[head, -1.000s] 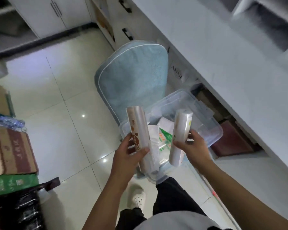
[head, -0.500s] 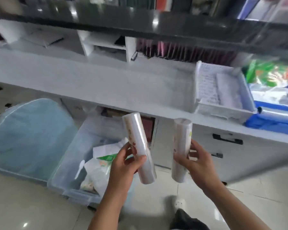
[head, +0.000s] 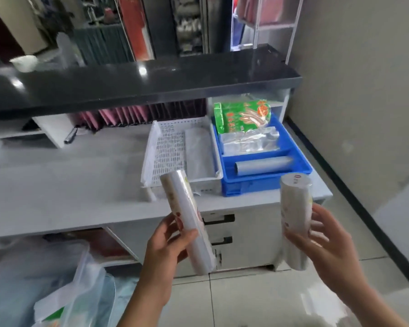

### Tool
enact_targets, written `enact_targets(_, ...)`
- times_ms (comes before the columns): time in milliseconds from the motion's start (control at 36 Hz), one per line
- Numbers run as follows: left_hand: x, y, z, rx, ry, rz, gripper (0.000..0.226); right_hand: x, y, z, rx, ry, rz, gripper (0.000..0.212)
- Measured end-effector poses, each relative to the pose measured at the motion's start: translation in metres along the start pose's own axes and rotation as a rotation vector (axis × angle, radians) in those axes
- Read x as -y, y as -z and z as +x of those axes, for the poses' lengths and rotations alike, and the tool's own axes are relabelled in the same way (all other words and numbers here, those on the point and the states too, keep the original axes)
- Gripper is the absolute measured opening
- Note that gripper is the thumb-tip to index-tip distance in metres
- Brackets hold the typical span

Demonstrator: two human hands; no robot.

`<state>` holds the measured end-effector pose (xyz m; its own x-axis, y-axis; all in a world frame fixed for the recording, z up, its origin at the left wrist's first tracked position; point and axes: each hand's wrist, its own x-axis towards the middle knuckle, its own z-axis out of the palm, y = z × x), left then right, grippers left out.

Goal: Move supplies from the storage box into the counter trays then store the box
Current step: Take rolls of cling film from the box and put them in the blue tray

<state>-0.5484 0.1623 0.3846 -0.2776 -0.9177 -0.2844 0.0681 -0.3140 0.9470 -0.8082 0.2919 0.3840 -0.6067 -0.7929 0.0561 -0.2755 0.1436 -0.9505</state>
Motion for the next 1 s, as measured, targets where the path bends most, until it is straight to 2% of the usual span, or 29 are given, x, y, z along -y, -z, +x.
enact_targets(83, -0.001, -0.035, 0.009, 0.013, -0.020, 0.022, 0.059, -0.007, 0.033, 0.033, -0.022, 0.061, -0.067, 0.064)
enact_targets(194, -0.007, -0.061, 0.019, 0.023, -0.007, 0.046, 0.051, 0.001, 0.053, 0.071, 0.051, 0.148, -0.183, 0.075)
enact_targets(333, -0.024, -0.084, 0.051, -0.011, -0.033, 0.061, 0.041, 0.014, 0.056, 0.107, 0.126, 0.239, -0.287, 0.060)
enact_targets(500, -0.048, -0.109, 0.101, -0.063, -0.060, 0.009, 0.040, 0.019, 0.051, 0.136, 0.144, 0.295, -0.385, 0.062)
enact_targets(611, -0.063, -0.112, 0.132, -0.066, -0.097, -0.014, 0.036, 0.018, 0.047, 0.174, 0.211, 0.338, -0.582, 0.062)
enact_targets(722, -0.071, -0.105, 0.166, -0.116, -0.095, -0.055, 0.034, 0.021, 0.027, 0.227, 0.351, 0.386, -0.886, 0.066)
enact_targets(833, -0.072, -0.093, 0.192, -0.158, -0.069, -0.095, 0.035, 0.026, 0.001, 0.272, 0.596, 0.372, -1.150, 0.064)
enact_targets(917, -0.069, -0.088, 0.210, -0.166, -0.036, -0.142, 0.031, 0.021, -0.014, 0.294, 0.745, 0.335, -1.228, 0.060)
enact_targets(1000, -0.068, -0.083, 0.224, -0.151, -0.012, -0.174, 0.039, 0.008, -0.021, 0.306, 0.855, 0.296, -1.264, 0.062)
